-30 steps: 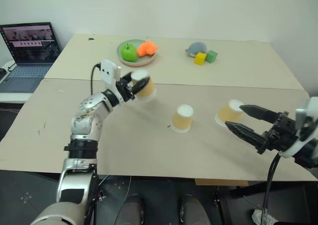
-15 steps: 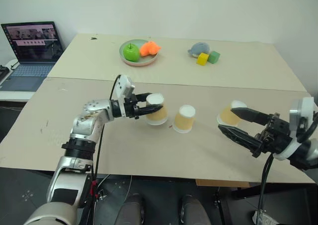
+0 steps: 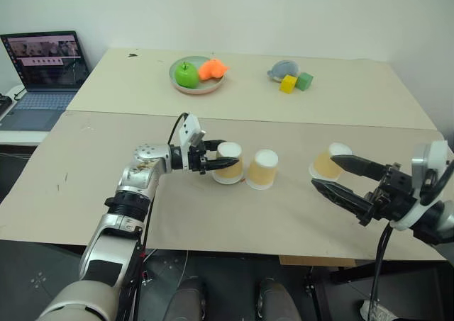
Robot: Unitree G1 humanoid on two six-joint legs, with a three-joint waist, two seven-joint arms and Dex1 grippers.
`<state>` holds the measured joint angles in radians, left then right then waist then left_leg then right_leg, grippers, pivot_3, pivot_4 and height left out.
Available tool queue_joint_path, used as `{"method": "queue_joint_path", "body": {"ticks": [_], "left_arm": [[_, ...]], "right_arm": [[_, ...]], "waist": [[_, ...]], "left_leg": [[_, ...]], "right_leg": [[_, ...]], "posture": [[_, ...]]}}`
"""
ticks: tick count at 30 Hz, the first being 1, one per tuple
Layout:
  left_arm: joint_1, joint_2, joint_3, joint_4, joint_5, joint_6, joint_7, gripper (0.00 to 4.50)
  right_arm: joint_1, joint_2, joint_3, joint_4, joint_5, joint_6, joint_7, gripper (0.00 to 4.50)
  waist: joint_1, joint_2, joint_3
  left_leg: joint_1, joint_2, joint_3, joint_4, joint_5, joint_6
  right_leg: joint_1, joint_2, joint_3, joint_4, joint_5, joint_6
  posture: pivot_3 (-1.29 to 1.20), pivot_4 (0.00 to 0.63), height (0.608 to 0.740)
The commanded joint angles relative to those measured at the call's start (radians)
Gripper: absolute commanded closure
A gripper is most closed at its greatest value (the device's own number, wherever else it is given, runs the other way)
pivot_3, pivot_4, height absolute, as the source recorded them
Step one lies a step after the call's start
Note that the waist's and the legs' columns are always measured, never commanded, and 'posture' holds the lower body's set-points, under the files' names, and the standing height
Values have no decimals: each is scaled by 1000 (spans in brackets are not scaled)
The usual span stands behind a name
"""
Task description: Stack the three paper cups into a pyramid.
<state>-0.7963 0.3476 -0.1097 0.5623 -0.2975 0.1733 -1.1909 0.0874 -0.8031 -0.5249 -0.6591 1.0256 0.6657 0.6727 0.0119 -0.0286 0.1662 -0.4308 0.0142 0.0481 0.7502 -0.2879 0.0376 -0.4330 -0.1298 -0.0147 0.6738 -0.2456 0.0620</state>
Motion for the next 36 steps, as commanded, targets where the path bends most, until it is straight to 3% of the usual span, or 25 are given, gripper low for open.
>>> {"method": "queue_joint_path", "body": {"ticks": [1, 9, 14, 21, 26, 30, 32, 36], "left_arm": [[-28, -18, -5, 5, 21, -48, -4, 1769], [-27, -51, -1, 29, 47, -89, 19, 1769], [-21, -54, 8, 28, 67, -124, 49, 36], [-8, -13, 52, -61, 27, -89, 59, 36], [-45, 42, 154, -346, -194, 260, 86, 36], [-110, 106, 266, -546, -530, 685, 136, 36], [-113, 120, 285, -594, -592, 752, 162, 36], [-53, 193, 219, -710, -551, 722, 110, 36]], "right_arm": [[-5, -2, -35, -30, 7, -29, -6, 0], [-3, -6, -46, -29, 16, -28, -6, 0], [-4, -10, -54, -24, 16, -26, -4, 0], [-15, -21, -57, -7, 20, -20, 4, 0], [-25, -27, -65, 20, 20, -23, 10, 0], [-30, -28, -81, 50, 22, -23, 21, 0], [-32, -28, -81, 57, 17, -24, 25, 0], [-6, -11, -80, 78, -27, -38, 23, 0]], "waist": [[0, 0, 0], [0, 0, 0], [0, 0, 0], [0, 0, 0], [-1, 0, 0], [-2, 0, 0], [-2, 0, 0], [-2, 1, 0]], "left_leg": [[0, 0, 0, 0, 0, 0], [0, 0, 0, 0, 0, 0], [0, 0, 0, 0, 0, 0], [0, 0, 0, 0, 0, 0], [-1, 2, -1, 0, 0, 0], [-1, 2, -1, 0, 0, 0], [0, 2, -1, 0, 0, 0], [6, 1, -1, -1, 0, 0]], "right_leg": [[0, 0, 0, 0, 0, 0], [0, 0, 0, 0, 0, 0], [0, 0, 0, 0, 0, 0], [0, 0, 0, 0, 0, 0], [-1, 0, 0, 0, 0, 0], [-1, 0, 0, 0, 0, 0], [0, 0, 0, 0, 0, 0], [6, 0, 0, -1, 0, 0]], "posture": [[0, 150, 678], [0, 150, 678], [0, 150, 678], [0, 150, 678], [0, 150, 678], [0, 150, 678], [0, 150, 678], [0, 150, 678]]}}
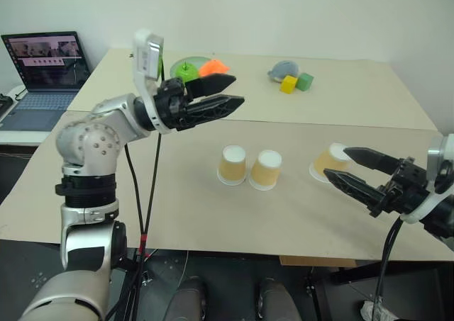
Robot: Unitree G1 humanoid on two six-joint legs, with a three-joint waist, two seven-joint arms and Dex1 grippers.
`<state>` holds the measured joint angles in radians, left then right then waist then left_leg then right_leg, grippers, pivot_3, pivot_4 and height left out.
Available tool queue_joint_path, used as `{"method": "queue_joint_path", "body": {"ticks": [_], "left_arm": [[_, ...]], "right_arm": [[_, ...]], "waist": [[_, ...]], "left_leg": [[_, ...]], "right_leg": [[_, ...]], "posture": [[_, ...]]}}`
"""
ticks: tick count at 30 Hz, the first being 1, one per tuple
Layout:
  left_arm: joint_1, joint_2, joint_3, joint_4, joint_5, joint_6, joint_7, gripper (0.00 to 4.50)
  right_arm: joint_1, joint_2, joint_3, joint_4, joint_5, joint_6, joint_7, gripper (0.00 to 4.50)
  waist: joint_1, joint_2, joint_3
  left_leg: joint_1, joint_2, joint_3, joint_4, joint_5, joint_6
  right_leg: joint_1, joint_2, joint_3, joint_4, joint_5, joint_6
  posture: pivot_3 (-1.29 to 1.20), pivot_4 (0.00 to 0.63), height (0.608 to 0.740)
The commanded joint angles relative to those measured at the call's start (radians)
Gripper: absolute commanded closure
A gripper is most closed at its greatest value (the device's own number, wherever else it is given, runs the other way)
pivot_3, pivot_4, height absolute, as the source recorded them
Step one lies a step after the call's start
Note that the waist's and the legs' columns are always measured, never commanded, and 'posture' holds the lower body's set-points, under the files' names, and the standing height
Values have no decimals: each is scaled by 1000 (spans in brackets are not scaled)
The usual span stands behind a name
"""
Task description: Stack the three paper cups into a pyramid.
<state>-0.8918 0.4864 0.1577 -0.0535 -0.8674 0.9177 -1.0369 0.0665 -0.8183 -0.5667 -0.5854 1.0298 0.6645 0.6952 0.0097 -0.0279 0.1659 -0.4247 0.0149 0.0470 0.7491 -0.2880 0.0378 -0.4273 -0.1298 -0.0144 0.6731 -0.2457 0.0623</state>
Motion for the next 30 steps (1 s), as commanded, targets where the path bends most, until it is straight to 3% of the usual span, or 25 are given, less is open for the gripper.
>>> {"method": "queue_joint_path", "body": {"ticks": [1, 8, 11, 18, 30], "left_arm": [[68, 86, -84, -126, 43, -40, -79, 36], [210, 251, -255, -244, 172, -218, -309, 36], [208, 235, -283, -227, 198, -254, -308, 36], [211, 183, -330, -185, 266, -338, -302, 36], [217, 135, -294, -179, 245, -307, -240, 36]], "right_arm": [[26, 15, -35, 18, -67, -53, -8, 0], [168, 79, -81, 72, -198, -114, -15, 0], [181, 97, -65, 87, -249, -140, -20, 0], [55, 122, 61, 225, -405, -218, -59, 0], [-137, 121, 146, 409, -470, -266, -17, 0]], "waist": [[0, 0, 0], [5, 0, 0], [3, 0, 0], [-1, 1, 0], [0, 1, 1]], "left_leg": [[2, 0, 0, 0, 0, 0], [1, 0, 1, -1, 0, 0], [2, 0, 1, -1, 0, 0], [2, 0, 2, -1, 0, 0], [1, 0, 2, -1, 0, 0]], "right_leg": [[2, 0, 0, 0, 0, 0], [2, 1, 0, -2, 0, -1], [3, 1, 0, -2, 0, -1], [2, 1, 1, -3, 0, -1], [2, 1, 1, -3, -1, -1]], "posture": [[0, 150, 678], [0, 150, 678], [0, 150, 678], [0, 150, 678], [0, 150, 678]]}}
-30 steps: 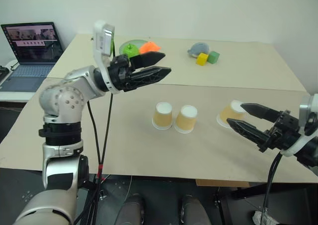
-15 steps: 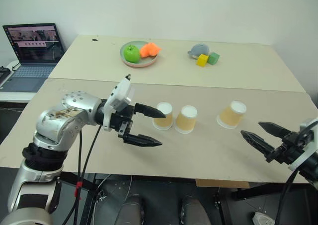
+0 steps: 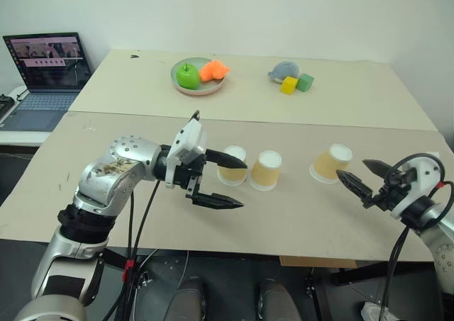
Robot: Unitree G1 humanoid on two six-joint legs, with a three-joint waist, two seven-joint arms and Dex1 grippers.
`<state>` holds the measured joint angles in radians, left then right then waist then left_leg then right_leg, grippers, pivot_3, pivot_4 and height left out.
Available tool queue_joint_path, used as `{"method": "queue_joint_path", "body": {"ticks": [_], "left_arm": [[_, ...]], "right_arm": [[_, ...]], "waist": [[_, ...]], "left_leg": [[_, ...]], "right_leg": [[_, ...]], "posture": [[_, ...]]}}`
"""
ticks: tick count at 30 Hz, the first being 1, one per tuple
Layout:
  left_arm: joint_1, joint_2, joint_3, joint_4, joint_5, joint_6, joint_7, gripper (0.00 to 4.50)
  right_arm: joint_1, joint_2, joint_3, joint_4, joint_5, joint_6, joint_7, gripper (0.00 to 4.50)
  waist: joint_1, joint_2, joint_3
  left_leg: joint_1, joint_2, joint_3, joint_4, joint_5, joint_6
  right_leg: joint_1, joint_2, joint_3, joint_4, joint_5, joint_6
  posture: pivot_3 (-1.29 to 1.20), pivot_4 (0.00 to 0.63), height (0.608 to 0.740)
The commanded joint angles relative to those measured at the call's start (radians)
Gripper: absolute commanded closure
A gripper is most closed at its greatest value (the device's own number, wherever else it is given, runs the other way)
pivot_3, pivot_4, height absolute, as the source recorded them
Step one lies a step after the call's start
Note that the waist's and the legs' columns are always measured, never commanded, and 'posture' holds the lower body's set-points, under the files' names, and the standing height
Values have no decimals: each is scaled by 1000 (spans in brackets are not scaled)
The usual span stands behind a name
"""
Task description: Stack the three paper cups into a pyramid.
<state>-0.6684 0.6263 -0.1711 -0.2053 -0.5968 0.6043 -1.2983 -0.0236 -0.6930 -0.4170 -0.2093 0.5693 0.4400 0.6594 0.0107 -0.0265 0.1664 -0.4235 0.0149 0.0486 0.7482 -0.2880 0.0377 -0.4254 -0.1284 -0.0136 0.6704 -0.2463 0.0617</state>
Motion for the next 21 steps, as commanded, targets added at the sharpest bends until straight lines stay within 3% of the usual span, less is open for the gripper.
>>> {"method": "queue_joint_path", "body": {"ticks": [1, 21], "left_arm": [[-4, -5, 39, -30, -28, 10, 26, 36], [7, 19, 75, -80, -63, 49, 75, 36]], "right_arm": [[-59, -4, 0, 50, -13, -46, 23, 0], [-232, 25, 79, 326, -92, -156, 104, 0]], "waist": [[-1, 0, 0], [-3, 0, 0]], "left_leg": [[0, 0, 0, 0, 0, 0], [0, 0, 0, 0, 0, 0]], "right_leg": [[0, 0, 0, 0, 0, 0], [0, 0, 0, 0, 0, 0]], "posture": [[0, 150, 678], [0, 150, 678]]}}
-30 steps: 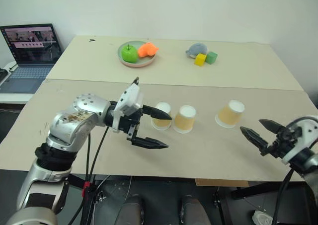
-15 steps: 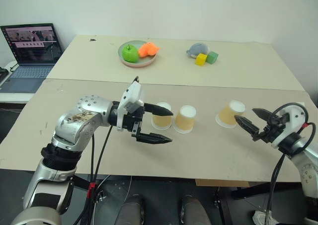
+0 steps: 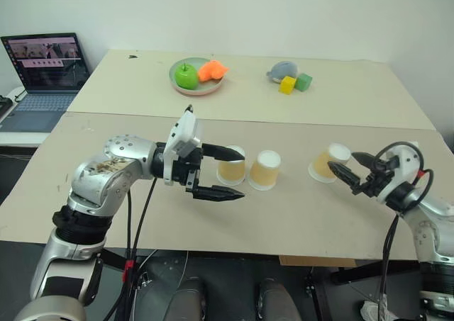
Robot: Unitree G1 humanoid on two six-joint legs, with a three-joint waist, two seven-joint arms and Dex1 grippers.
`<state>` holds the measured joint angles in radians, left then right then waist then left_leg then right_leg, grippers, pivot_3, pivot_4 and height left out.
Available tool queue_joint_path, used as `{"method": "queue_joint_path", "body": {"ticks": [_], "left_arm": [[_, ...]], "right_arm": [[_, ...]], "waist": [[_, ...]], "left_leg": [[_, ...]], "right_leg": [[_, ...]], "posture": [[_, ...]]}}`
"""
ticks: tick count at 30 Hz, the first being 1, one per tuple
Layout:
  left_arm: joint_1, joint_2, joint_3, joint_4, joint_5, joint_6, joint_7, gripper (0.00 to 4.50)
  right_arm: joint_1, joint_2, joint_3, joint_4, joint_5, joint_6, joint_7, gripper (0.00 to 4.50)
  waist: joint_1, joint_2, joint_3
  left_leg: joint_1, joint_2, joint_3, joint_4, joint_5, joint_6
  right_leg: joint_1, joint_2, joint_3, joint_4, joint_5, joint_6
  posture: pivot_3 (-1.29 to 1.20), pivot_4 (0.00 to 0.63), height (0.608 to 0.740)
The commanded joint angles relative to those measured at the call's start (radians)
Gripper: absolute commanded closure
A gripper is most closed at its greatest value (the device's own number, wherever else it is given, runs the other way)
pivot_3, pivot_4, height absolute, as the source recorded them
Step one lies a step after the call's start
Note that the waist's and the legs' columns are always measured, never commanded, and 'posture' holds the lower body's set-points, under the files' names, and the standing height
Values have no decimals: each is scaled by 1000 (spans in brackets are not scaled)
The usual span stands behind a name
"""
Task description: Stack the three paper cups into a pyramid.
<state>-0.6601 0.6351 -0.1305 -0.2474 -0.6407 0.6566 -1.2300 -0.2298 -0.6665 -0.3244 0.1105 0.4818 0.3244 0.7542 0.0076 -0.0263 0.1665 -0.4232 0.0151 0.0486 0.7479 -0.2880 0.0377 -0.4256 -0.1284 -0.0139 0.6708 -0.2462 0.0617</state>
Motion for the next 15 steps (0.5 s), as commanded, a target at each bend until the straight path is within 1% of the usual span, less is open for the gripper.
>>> {"method": "queue_joint_path", "body": {"ticks": [1, 10, 13, 15], "left_arm": [[-1, 11, 35, -38, -20, -3, 9, 36], [8, 17, 42, -48, -32, 3, 28, 36], [22, 29, 49, -52, -32, 5, 34, 36], [39, 49, 55, -52, -30, 8, 31, 0]], "right_arm": [[-32, 0, -12, 15, -7, -45, 12, 0], [-110, 20, 6, 107, -34, -80, 22, 0], [-135, 25, 20, 130, -33, -83, 46, 0], [-149, 29, 25, 144, -30, -85, 55, 528]], "waist": [[0, 0, 0], [-7, 0, 0], [-11, 0, 0], [-12, 0, 0]], "left_leg": [[0, 0, 0, 0, 0, 0], [0, 0, 0, 0, 0, 0], [0, 0, 0, 0, 0, 0], [0, 0, 0, 0, 0, 0]], "right_leg": [[0, 0, 0, 0, 0, 0], [0, 0, 0, 0, 0, 0], [0, 0, 0, 0, 0, 0], [0, 0, 0, 0, 0, 0]], "posture": [[0, 150, 678], [0, 150, 678], [0, 150, 678], [0, 150, 678]]}}
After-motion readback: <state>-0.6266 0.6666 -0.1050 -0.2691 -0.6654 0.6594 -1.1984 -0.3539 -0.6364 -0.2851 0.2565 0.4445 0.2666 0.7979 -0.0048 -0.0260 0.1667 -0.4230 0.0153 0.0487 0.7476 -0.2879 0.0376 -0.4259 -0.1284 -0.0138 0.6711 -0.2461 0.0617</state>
